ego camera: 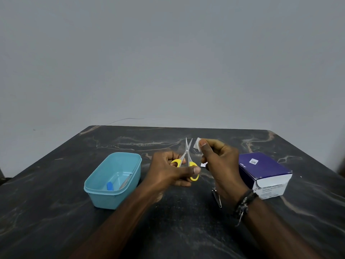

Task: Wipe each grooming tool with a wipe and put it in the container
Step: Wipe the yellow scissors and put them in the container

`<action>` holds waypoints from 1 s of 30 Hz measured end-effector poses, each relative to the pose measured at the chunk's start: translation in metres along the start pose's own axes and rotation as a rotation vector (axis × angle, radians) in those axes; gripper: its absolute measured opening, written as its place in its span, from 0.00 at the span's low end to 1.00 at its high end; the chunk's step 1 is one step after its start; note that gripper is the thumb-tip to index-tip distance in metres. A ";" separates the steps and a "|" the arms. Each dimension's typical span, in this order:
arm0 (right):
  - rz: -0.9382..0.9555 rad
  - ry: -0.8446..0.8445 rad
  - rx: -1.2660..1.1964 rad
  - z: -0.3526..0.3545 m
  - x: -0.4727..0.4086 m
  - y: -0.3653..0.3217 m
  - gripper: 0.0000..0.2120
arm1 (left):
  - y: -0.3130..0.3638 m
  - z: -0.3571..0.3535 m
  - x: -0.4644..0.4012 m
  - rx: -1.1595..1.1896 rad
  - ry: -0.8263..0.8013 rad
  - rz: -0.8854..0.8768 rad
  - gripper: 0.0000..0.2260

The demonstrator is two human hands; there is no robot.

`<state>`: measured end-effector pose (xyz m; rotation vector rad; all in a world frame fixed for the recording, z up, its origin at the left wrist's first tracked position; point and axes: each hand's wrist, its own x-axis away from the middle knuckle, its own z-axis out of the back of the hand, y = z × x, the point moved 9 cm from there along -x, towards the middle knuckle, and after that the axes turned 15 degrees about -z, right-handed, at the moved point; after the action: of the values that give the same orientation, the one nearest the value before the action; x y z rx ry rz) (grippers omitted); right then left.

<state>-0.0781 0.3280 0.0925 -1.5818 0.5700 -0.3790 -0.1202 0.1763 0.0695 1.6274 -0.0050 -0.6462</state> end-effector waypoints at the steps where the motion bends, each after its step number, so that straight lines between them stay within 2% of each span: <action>1: -0.025 -0.006 -0.012 0.000 -0.001 0.003 0.04 | 0.000 -0.001 0.000 -0.004 -0.007 -0.010 0.19; 5: -0.132 -0.066 -0.057 -0.005 -0.004 0.013 0.04 | 0.001 -0.004 0.000 -0.064 -0.034 -0.049 0.15; 10: -0.216 -0.115 -0.130 -0.009 -0.006 0.018 0.04 | -0.004 -0.004 -0.002 -0.099 -0.040 -0.057 0.16; 23: -0.204 -0.139 -0.105 -0.009 -0.009 0.021 0.07 | -0.012 0.001 -0.008 -0.187 -0.006 -0.135 0.21; 30: -0.202 -0.176 -0.130 -0.011 -0.006 0.016 0.06 | -0.011 0.005 -0.007 -0.200 0.009 -0.142 0.20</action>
<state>-0.0911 0.3215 0.0781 -1.7845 0.3052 -0.3543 -0.1323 0.1767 0.0622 1.4464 0.1777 -0.7247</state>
